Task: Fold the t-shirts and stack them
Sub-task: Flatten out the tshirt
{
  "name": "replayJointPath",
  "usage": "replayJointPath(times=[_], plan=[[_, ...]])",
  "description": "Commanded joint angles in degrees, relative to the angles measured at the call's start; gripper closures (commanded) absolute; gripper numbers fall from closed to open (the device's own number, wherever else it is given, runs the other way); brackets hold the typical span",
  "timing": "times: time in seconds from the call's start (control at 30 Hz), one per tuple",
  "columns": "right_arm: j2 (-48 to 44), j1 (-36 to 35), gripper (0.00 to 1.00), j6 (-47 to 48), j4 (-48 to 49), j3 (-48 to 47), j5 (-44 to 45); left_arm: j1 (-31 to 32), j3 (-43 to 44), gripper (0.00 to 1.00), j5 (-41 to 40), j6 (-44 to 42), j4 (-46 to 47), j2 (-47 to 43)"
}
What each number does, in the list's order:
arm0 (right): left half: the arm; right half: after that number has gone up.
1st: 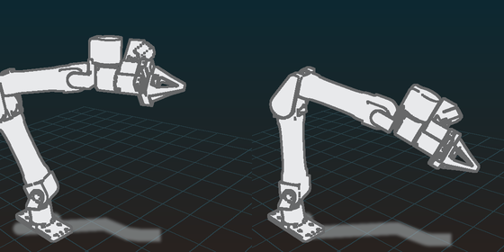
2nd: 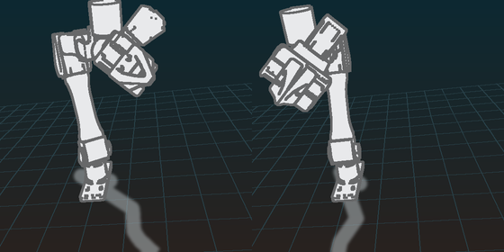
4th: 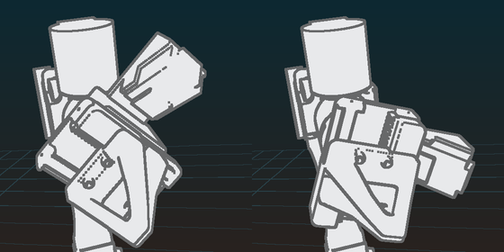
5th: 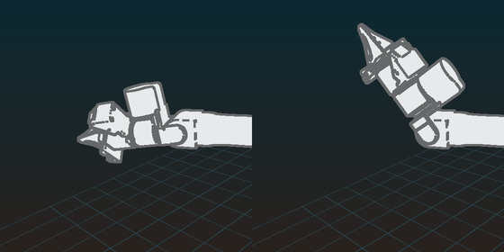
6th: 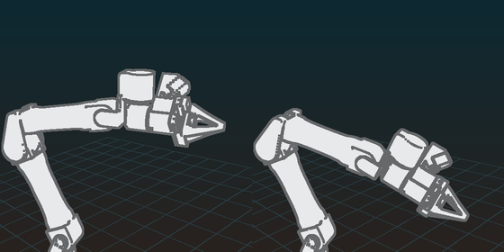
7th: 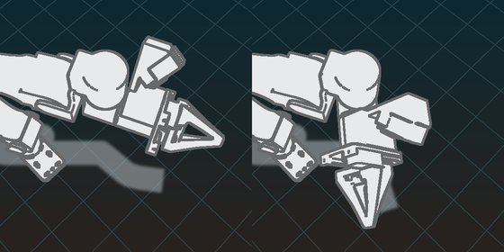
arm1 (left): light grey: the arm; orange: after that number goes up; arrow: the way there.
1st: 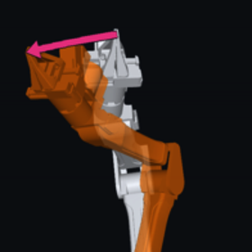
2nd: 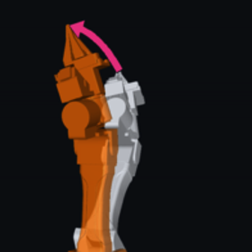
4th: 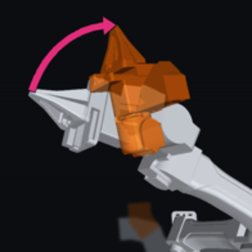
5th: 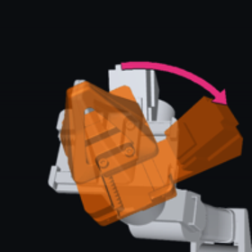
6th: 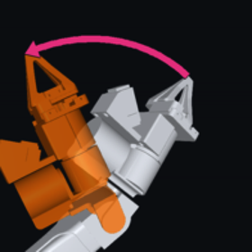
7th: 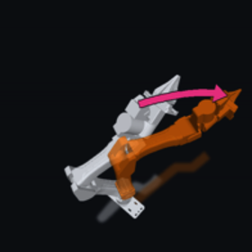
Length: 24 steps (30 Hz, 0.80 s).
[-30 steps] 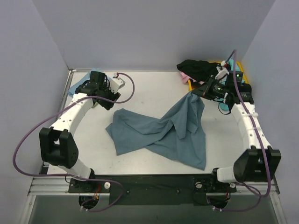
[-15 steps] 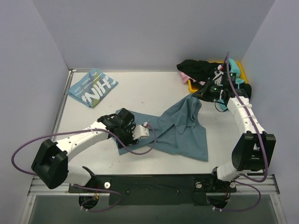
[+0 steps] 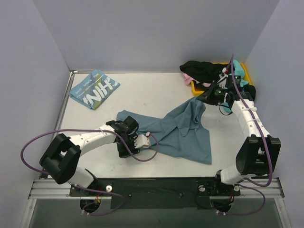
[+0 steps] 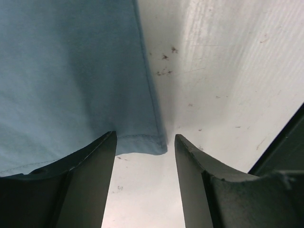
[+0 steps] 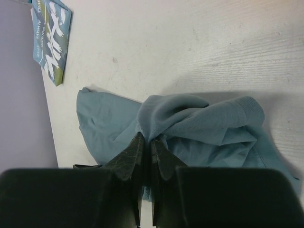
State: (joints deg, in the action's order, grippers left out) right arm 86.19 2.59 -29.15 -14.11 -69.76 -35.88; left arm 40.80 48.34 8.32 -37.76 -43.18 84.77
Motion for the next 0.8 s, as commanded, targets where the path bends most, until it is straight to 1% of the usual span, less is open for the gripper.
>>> replayJointPath(times=[0.0, 0.07, 0.13, 0.17, 0.2, 0.23, 0.27, 0.3, 0.33, 0.37, 0.47, 0.5, 0.57, 0.6, 0.63, 0.67, 0.7, 0.73, 0.77], plan=[[-3.7, 0.3, 1.0, 0.7, -0.5, 0.9, 0.6, 0.2, -1.0, 0.37, 5.0, -1.0, -2.8, -1.6], [-4.1, 0.3, 1.0, 0.8, -0.7, 1.0, 0.7, 0.6, -1.8, 0.37, 5.4, -0.7, -2.2, -1.5], [-4.6, 0.4, 1.0, 1.1, -0.9, 1.2, 0.9, 1.1, -2.9, 0.37, 3.1, 0.2, 0.6, -0.8], [-5.1, 0.4, 1.0, 1.2, -1.0, 1.2, 1.0, 1.1, -3.6, 0.37, 0.4, 1.4, 2.3, -0.3], [-5.4, 0.5, 1.0, 1.4, -1.1, 1.3, 1.1, 1.1, -3.7, 0.38, -0.8, 2.2, 3.0, 0.6], [-6.0, 0.6, 1.0, 1.5, -1.4, 1.4, 1.2, 1.1, -3.9, 0.4, -4.0, 2.5, 4.4, 1.0], [-6.5, 0.7, 1.0, 1.5, -1.4, 1.3, 1.3, 1.1, -3.9, 0.51, -5.7, 2.8, 4.9, 1.4], [-7.3, 0.8, 1.0, 1.6, -1.6, 1.4, 1.3, 1.0, -4.0, 0.59, -7.9, 2.9, 5.7, 1.4], [-7.9, 1.0, 1.0, 1.7, -1.9, 1.3, 1.3, 1.0, -3.9, 0.85, -10.6, 2.7, 5.8, 0.9], [-9.0, 1.3, 1.0, 1.6, -1.9, 1.1, 1.3, 1.0, -3.6, 1.0, -11.6, 2.8, 5.1, 0.7], [-12.0, 2.0, 1.0, 1.8, -3.6, -0.1, 1.1, 0.3, 0.5, 1.0, -15.3, 4.0, 1.5, -4.1], [-14.1, 2.3, 1.0, 1.8, -4.1, -0.6, 0.8, -1.0, 1.7, 1.0, -16.0, 4.4, -0.6, -7.5], [-17.8, 2.8, 1.0, 2.1, -5.2, -3.1, 0.7, -3.5, 6.9, 1.0, -18.3, 4.4, -4.3, -12.5], [-20.3, 3.0, 1.0, 2.4, -5.8, -5.1, 0.3, -5.1, 12.6, 1.0, -18.9, 3.9, -6.0, -13.6], [-21.8, 3.3, 1.0, 2.3, -6.1, -6.4, 0.1, -8.5, 16.4, 1.0, -19.0, 3.8, -9.5, -14.7], [-24.1, 3.4, 1.0, 2.8, -6.5, -9.0, -0.3, -10.7, 22.0, 1.0, -19.5, 3.7, -10.4, -15.5], [-25.4, 3.6, 1.0, 3.0, -6.5, -10.6, -0.5, -14.1, 25.0, 1.0, -19.3, 3.0, -11.7, -18.0], [-27.6, 3.6, 1.0, 3.5, -6.6, -13.7, -1.0, -15.5, 29.4, 1.0, -18.9, 0.1, -11.7, -19.5], [-28.4, 3.6, 1.0, 3.8, -6.7, -15.0, -1.6, -16.9, 31.1, 1.0, -19.3, -1.7, -11.1, -22.5]])
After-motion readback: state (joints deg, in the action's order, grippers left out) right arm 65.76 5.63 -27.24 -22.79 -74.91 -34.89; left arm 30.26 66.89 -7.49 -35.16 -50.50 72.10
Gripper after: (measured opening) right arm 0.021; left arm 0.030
